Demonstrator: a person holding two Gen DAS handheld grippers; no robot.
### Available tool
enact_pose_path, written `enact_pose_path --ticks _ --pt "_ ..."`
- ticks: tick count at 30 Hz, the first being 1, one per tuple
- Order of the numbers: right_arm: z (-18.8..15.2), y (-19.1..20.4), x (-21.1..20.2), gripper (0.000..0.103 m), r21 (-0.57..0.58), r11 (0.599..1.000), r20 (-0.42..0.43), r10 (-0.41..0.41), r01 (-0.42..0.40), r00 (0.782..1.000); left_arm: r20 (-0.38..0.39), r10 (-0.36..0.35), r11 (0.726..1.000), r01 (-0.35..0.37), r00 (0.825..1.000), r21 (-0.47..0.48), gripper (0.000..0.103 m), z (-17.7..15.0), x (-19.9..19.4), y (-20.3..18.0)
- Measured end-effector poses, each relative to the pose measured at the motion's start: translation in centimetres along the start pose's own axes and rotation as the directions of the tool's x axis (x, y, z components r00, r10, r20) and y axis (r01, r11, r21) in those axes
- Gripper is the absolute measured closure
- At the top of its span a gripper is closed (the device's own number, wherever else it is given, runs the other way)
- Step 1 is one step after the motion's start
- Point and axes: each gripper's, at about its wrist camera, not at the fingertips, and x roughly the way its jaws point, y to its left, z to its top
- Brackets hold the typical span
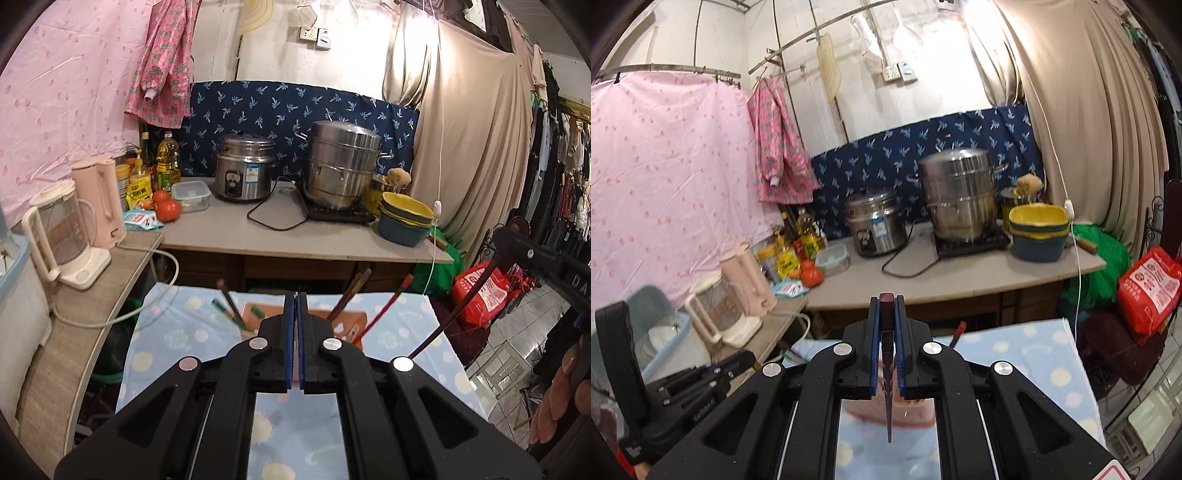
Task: Organize utensils
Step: 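Lift the chopstick and gold spoon and carry them over the pink caddy, then open both tools to drop the chopstick and spoon into the caddy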
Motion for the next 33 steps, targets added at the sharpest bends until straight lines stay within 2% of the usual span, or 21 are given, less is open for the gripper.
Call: enact_pose_path --ticks 4,7,17,24,25,26,27,28,33 --pt "2.5 -0.5 2.0 0.096 0.010 1.000 0.032 -0.013 0.012 0.999 0.013 -0.009 1.000 0.009 1.000 0.004 0.102 1.9 1.9 -0.6" --pt "3.1 -0.6 3.8 0.096 -0.005 0.999 0.031 -0.032 0.032 0.999 0.014 -0.005 1.000 0.005 1.000 0.016 0.102 2.6 3.7 -1.1" --pt "-1.2 -1.9 11.5 0.096 -0.013 0.999 -0.109 -0.043 0.042 0.993 -0.065 0.023 1.000 -0.023 0.998 0.012 0.102 1.8 10.3 -0.9" --pt "-2.8 -2.1 13.4 0.094 -0.021 0.999 -0.150 -0.045 0.042 0.988 -0.067 0.042 0.999 -0.042 0.997 0.004 0.101 0.9 11.7 -0.4" --pt "-2.8 -2.1 13.5 0.087 -0.023 0.999 -0.150 -0.051 0.048 0.987 -0.064 0.047 0.999 -0.048 0.997 -0.004 0.094 0.9 11.8 -0.2" --pt "-2.8 -2.1 13.5 0.083 -0.021 0.999 -0.148 -0.050 0.047 0.988 -0.064 0.051 0.999 -0.052 0.997 -0.009 0.083 0.8 11.8 -0.1" --pt "-2.9 -2.1 13.4 0.082 -0.018 0.999 -0.147 -0.048 0.046 0.988 -0.060 0.059 0.998 -0.060 0.996 -0.014 0.078 0.8 11.8 0.0" --pt "-2.9 -2.1 13.3 0.082 -0.016 0.999 -0.146 -0.048 0.046 0.988 -0.055 0.065 0.998 -0.066 0.996 -0.018 0.075 0.8 11.7 0.1" --pt "-3.2 -2.1 12.7 0.082 -0.020 0.999 -0.148 -0.046 0.043 0.988 -0.053 0.065 0.998 -0.066 0.996 -0.024 0.075 0.6 11.2 0.3"
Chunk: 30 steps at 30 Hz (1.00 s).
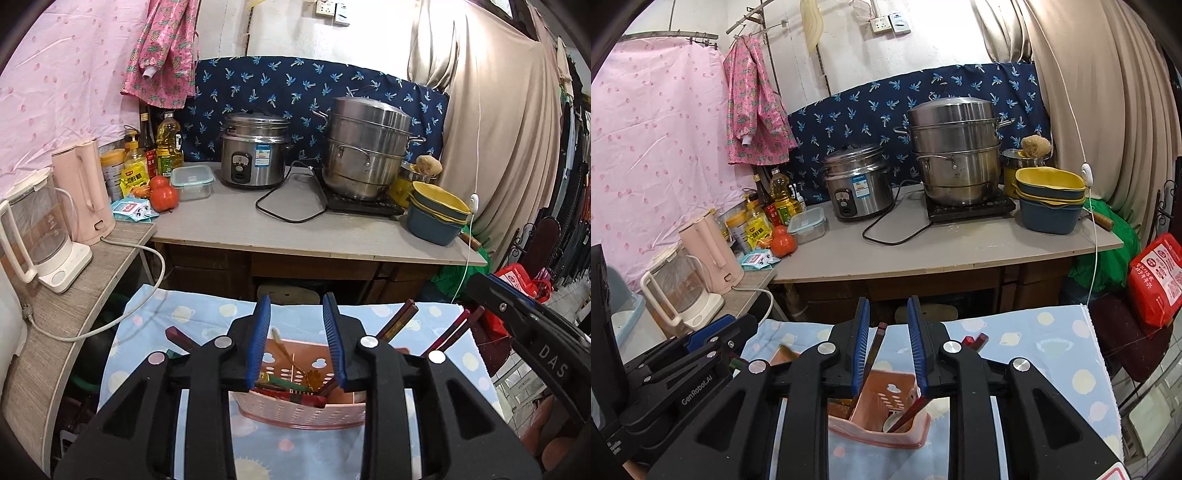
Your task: Organize utensils
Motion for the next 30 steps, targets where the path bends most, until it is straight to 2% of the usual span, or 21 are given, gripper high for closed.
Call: enact_pose_path --ticks 15,30 --pt "-4.1 0.9 -3.8 0.082 -0.038 0.999 -0.031 -0.016 0.015 0.999 -0.013 0.013 1.000 -0.013 1.000 -0.009 0.075 -2.6 -3.9 0.4" --pt "-11.1 2.5 -8.6 0.082 -0.081 0.996 -0.097 -0.037 0.030 0.995 -0.088 0.084 0.996 -0.084 0.993 0.003 0.075 -8.9 -8.1 0.6"
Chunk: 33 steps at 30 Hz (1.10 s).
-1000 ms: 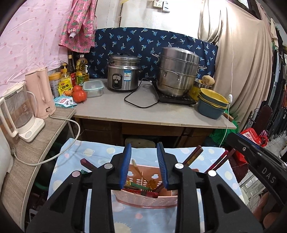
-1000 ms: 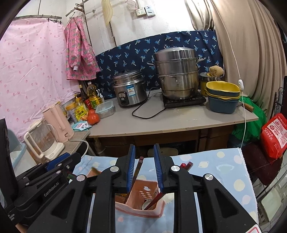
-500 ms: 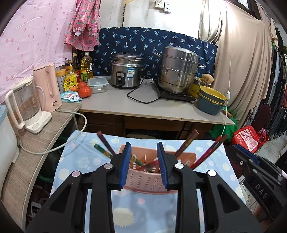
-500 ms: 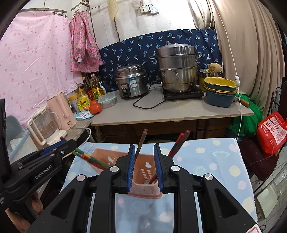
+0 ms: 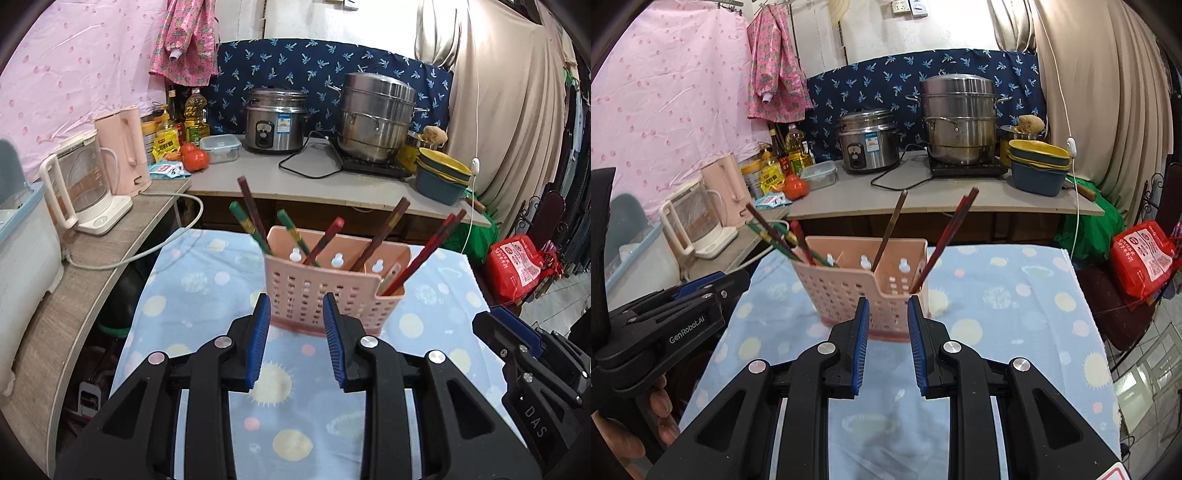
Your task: Organize utensils
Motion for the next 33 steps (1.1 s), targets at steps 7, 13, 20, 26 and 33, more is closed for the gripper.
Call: enact_pose_path --ticks 7,13,20,26,33 --pt "-3.3 0.9 -1.1 0.081 -0.027 0.999 -0.035 -0.031 0.030 0.999 -0.034 0.014 1.000 -0.014 0.999 -0.005 0.070 -3.1 -1.0 -0.1" --pt "-5.5 1.1 -1.5 0.081 -0.021 0.999 -0.074 -0.035 0.033 0.997 -0.067 0.019 1.000 -0.019 0.998 0.001 0.070 -5.5 -1.3 -0.5" --pt "-7.1 0.9 -1.7 0.081 -0.014 0.999 -0.101 -0.033 0.032 0.994 -0.095 0.029 1.000 -0.029 0.995 0.006 0.070 -7.5 -1.5 -0.9" --pt "-8.0 0.7 -2.1 0.081 -0.007 0.999 -0.113 -0.033 0.032 0.993 -0.105 0.045 0.999 -0.043 0.993 0.020 0.070 -8.5 -1.7 -1.3" --pt "-8.4 0.7 -2.4 0.081 -0.012 0.999 -0.112 -0.040 0.039 0.993 -0.107 0.046 0.999 -0.044 0.993 0.023 0.068 -9.0 -2.0 -1.7"
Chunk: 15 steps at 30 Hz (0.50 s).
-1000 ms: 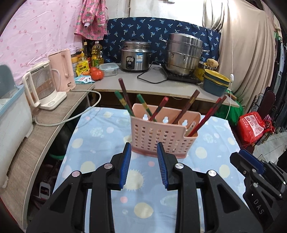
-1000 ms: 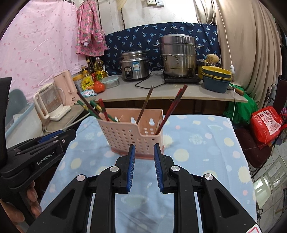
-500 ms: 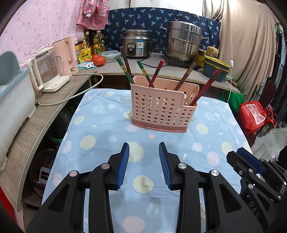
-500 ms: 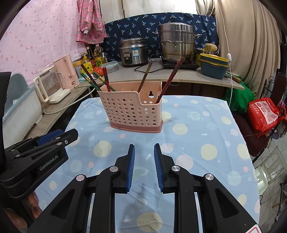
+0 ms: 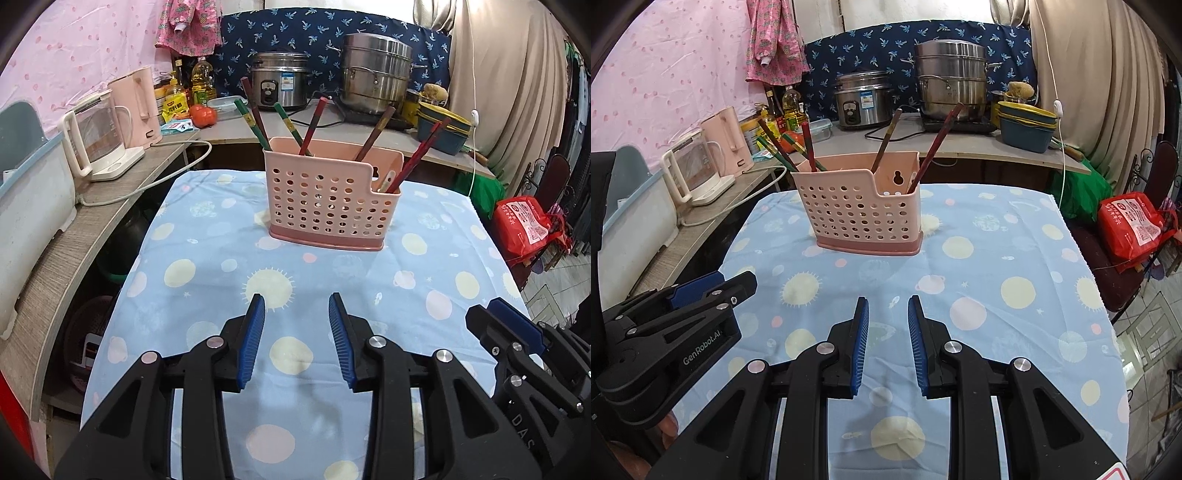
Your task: Organize utensils
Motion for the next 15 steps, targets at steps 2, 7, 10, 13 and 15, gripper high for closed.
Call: enact_pose_path --ticks 2,7,10,13,15 --pt "-0.08 0.11 -0.08 0.079 -0.001 1.000 0.000 0.001 -0.001 1.000 0.003 0.002 1.000 -0.002 1.000 0.004 0.062 -0.18 -0.18 -0.24" --pt "-0.41 0.36 -0.18 0.065 -0.005 1.000 0.006 0.003 -0.003 1.000 0.010 0.009 1.000 -0.009 1.000 0.018 0.056 -0.42 -0.45 -0.71" --pt "-0.56 0.49 -0.34 0.061 -0.008 1.000 0.017 -0.008 0.008 1.000 0.023 0.030 0.999 -0.030 0.999 0.024 0.049 -0.56 -0.65 -0.75" --pt "-0.66 0.24 -0.37 0.054 0.002 1.000 0.019 -0.019 0.019 1.000 0.029 0.056 0.998 -0.057 0.998 0.023 0.041 -0.59 -0.75 -0.58" --pt "-0.72 -0.21 -0.34 0.049 0.023 1.000 0.019 -0.017 0.016 1.000 0.035 0.074 0.997 -0.075 0.997 0.017 0.032 -0.60 -0.84 -0.33"
